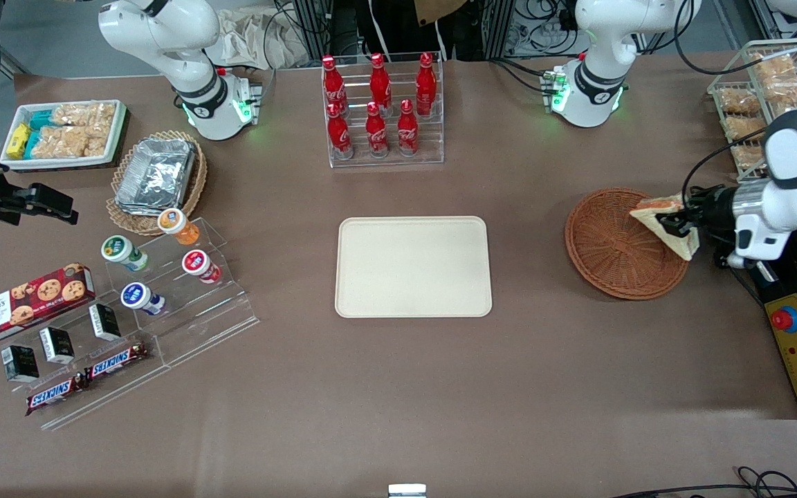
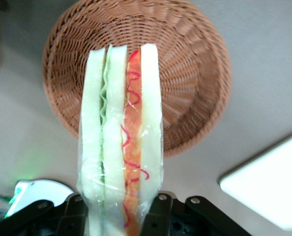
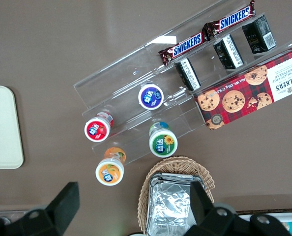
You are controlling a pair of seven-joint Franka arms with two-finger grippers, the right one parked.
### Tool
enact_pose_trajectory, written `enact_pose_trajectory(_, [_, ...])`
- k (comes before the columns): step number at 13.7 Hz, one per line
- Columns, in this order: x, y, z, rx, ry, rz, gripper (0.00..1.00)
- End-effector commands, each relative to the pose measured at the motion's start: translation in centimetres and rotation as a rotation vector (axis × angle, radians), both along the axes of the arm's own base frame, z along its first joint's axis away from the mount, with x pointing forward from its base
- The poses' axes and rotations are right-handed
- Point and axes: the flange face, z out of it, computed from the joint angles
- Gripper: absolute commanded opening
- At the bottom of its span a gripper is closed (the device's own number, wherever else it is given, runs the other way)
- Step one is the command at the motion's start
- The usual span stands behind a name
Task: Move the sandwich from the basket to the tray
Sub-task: 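Carry the sandwich with the left gripper over to the tray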
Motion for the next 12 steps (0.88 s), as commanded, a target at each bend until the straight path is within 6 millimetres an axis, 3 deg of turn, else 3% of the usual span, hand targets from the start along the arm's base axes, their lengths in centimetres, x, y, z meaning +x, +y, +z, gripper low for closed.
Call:
enact_pose_trajectory(1, [1.6,-1.0,5.3,0.028,0.005,-0.053,0.37])
enact_pose_trajectory(3, [2.1,-3.9,7.8,0.014,-0.004,-0.132,0.37])
enact_pose_trajectory(8, [2.4,-16.3,9.3,-0.004,-0.043,-0.347,0.37])
enact_pose_trajectory(12, [2.7,-26.3,6.2,-0.029,-0.070,-0.444,0.37])
